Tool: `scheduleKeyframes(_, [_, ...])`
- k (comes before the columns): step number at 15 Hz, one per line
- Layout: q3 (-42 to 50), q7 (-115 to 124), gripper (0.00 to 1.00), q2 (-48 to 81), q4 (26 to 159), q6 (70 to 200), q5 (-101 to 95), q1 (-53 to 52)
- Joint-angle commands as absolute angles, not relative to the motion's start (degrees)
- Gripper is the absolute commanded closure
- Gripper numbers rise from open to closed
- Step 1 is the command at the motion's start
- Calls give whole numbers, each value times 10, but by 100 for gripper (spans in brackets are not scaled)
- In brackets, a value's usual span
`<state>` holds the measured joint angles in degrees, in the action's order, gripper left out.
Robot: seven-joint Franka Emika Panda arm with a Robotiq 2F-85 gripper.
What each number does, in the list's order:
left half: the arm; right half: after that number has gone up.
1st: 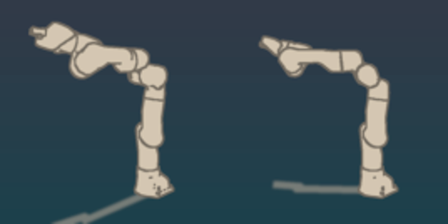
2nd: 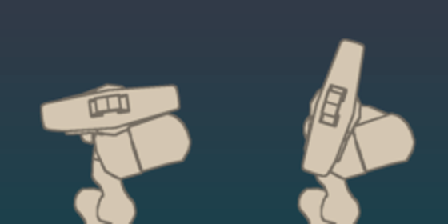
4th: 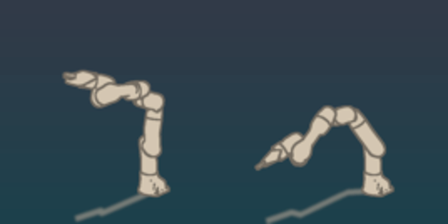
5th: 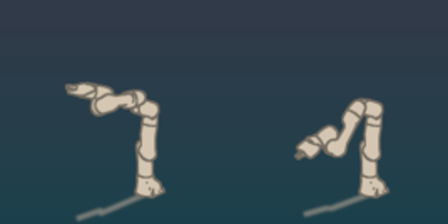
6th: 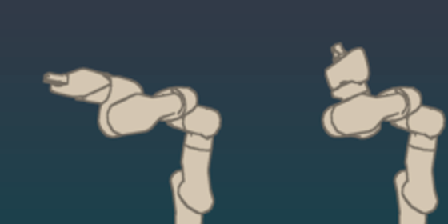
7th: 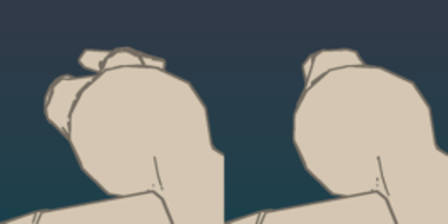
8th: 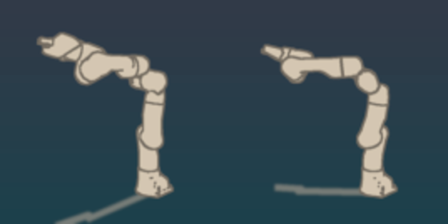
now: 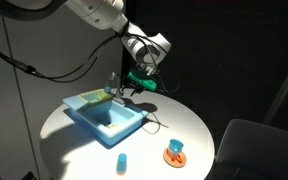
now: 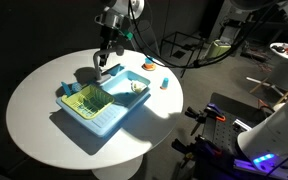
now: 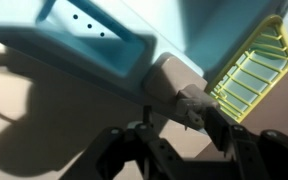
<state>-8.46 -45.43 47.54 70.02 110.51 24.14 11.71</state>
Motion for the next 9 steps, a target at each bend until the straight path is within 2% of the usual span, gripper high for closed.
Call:
scheduleKeyframes(1, [-84,-446,12,454,727,1114,236,128])
scheduleKeyframes(2, [-81,-445,4,450,733,1117,234,129])
scheduleKeyframes(3, [-79,-444,0,441,745,1121,233,131])
scheduleKeyframes(9, [-51,-430,0,360,849,1152,219,131])
